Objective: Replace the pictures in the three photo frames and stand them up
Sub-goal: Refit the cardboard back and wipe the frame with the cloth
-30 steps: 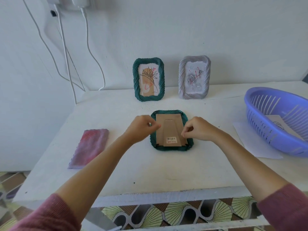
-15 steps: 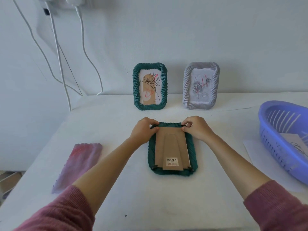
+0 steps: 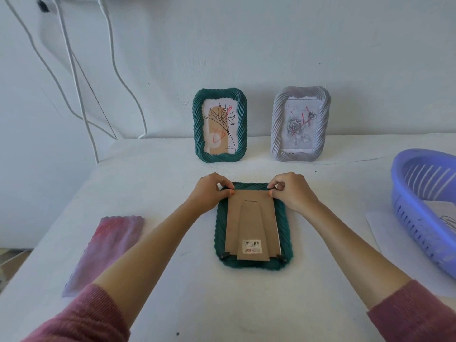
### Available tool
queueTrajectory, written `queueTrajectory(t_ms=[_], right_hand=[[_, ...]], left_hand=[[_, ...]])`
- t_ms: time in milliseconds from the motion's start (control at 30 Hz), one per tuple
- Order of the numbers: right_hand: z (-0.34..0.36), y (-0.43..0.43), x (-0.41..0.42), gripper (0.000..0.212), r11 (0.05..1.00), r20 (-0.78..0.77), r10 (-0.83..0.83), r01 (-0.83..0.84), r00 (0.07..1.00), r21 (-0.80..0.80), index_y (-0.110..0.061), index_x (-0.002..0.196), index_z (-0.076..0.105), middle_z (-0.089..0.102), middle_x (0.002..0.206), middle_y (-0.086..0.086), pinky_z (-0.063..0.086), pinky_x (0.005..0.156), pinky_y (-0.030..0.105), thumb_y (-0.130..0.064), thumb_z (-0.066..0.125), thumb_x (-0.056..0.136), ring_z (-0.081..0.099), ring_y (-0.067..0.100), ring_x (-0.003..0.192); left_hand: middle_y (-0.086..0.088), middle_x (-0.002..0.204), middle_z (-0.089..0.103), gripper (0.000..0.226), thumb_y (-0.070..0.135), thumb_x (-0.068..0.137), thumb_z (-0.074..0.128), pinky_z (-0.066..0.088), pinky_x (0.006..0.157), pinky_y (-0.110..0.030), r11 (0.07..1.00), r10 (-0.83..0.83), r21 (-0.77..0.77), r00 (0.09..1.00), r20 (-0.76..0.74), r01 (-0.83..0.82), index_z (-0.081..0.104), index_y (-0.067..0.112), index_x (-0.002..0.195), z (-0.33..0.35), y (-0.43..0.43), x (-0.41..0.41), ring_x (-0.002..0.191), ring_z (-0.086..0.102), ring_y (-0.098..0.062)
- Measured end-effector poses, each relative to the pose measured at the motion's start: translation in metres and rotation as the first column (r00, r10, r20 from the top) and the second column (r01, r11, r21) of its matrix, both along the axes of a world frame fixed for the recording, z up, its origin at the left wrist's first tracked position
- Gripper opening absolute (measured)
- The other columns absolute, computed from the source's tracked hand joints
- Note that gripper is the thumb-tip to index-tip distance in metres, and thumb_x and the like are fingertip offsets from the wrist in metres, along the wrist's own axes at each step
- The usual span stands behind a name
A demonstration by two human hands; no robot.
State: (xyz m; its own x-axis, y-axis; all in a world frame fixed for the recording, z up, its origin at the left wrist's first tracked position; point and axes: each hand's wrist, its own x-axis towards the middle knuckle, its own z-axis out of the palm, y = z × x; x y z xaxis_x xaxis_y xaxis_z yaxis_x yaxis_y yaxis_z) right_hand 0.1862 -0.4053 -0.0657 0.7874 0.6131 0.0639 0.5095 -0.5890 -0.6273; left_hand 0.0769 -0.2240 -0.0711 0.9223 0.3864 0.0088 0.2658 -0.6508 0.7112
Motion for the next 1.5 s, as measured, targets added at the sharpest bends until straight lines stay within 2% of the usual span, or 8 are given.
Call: queueTrajectory(t_ms=[233,433,600,733,900,1067,1333,1500], right_hand=[[0.001,-0.001,-0.007,0.013,0.999,0.075,0.02,-0.018,0.997,-0.031,-0.004,0.09,0.07,0.057,0.077,0.006,0.038,0.068,0.024,-0.005,0.059,0.085,0.052,0.019,0.076],[-0.008,-0.005,-0.014,0.016,0.998,0.142,0.028,-0.02,0.989,-0.056,-0.004,0.093,0.068,0.061,0.093,0.016,0.035,0.07,0.027,-0.005,0.053,0.089,0.056,0.028,0.085],[-0.003,-0.016,-0.026,0.027,0.991,-0.029,-0.037,0.041,0.999,0.127,-0.011,0.116,0.063,0.064,0.109,0.011,0.038,0.076,0.017,-0.007,0.053,0.091,0.055,0.013,0.088],[-0.002,-0.033,-0.044,0.026,0.972,-0.109,-0.158,0.174,0.981,0.155,-0.011,0.11,0.065,0.059,0.094,0.008,0.037,0.058,-0.004,-0.005,0.06,0.085,0.055,0.016,0.08],[-0.005,-0.04,-0.075,0.011,0.957,-0.142,-0.25,0.266,0.958,0.112,-0.003,0.083,0.073,0.063,0.074,-0.002,0.035,0.056,0.007,-0.008,0.064,0.08,0.052,0.005,0.065],[-0.006,-0.038,-0.091,0.012,0.953,-0.109,-0.263,0.275,0.959,0.125,0.0,0.084,0.073,0.062,0.074,0.002,0.037,0.049,0.001,-0.006,0.065,0.08,0.049,-0.001,0.061],[-0.004,-0.036,-0.095,0.013,0.924,-0.204,-0.313,0.348,0.927,0.161,0.0,0.089,0.073,0.072,0.1,0.014,0.042,0.076,0.023,-0.004,0.064,0.081,0.063,0.02,0.091],[-0.003,-0.04,-0.088,0.027,0.927,-0.278,-0.306,0.352,0.911,0.133,-0.002,0.107,0.068,0.067,0.115,0.011,0.041,0.085,0.021,0.0,0.062,0.081,0.06,0.023,0.108]], left_hand=[[-0.006,0.106,0.066,0.016,0.018,0.085,0.066,0.038,0.061,-0.015,0.995,0.088,-0.058,0.995,0.04,-0.086,0.072,0.011,0.098,-0.003,-0.006,-0.005,0.078,0.048,-0.015],[-0.008,0.11,0.066,0.022,0.016,0.087,0.064,0.038,0.077,-0.02,0.983,0.156,-0.102,0.986,0.054,-0.15,0.07,0.01,0.107,0.0,-0.016,-0.009,0.087,0.049,-0.012],[-0.011,0.118,0.062,0.026,0.016,0.092,0.056,0.043,0.079,-0.026,0.965,0.222,-0.162,0.97,0.099,-0.204,0.065,0.011,0.115,0.002,-0.024,-0.023,0.087,0.052,-0.015],[-0.014,0.116,0.062,0.023,0.01,0.089,0.058,0.045,0.082,-0.026,0.963,0.205,-0.178,0.979,0.009,-0.2,0.066,0.008,0.11,0.003,-0.028,-0.044,0.093,0.057,-0.02],[-0.012,0.117,0.062,0.026,0.011,0.086,0.063,0.045,0.082,-0.025,0.977,0.155,-0.138,0.985,-0.079,-0.164,0.066,0.004,0.111,0.007,-0.041,-0.067,0.098,0.056,-0.02],[-0.014,0.114,0.064,0.025,0.01,0.086,0.064,0.046,0.086,-0.028,0.967,0.199,-0.15,0.979,-0.042,-0.203,0.067,0.0,0.108,0.007,-0.056,-0.079,0.105,0.059,-0.027],[-0.009,0.083,0.06,0.013,0.001,0.087,0.058,0.045,0.074,-0.024,0.941,0.285,-0.192,0.958,0.006,-0.279,0.07,0.004,0.082,0.004,-0.073,-0.084,0.079,0.053,-0.019],[-0.01,0.106,0.067,0.02,0.006,0.087,0.061,0.047,0.079,-0.025,0.909,0.33,-0.267,0.944,-0.014,-0.321,0.07,0.0,0.103,0.01,-0.074,-0.083,0.089,0.058,-0.019]])
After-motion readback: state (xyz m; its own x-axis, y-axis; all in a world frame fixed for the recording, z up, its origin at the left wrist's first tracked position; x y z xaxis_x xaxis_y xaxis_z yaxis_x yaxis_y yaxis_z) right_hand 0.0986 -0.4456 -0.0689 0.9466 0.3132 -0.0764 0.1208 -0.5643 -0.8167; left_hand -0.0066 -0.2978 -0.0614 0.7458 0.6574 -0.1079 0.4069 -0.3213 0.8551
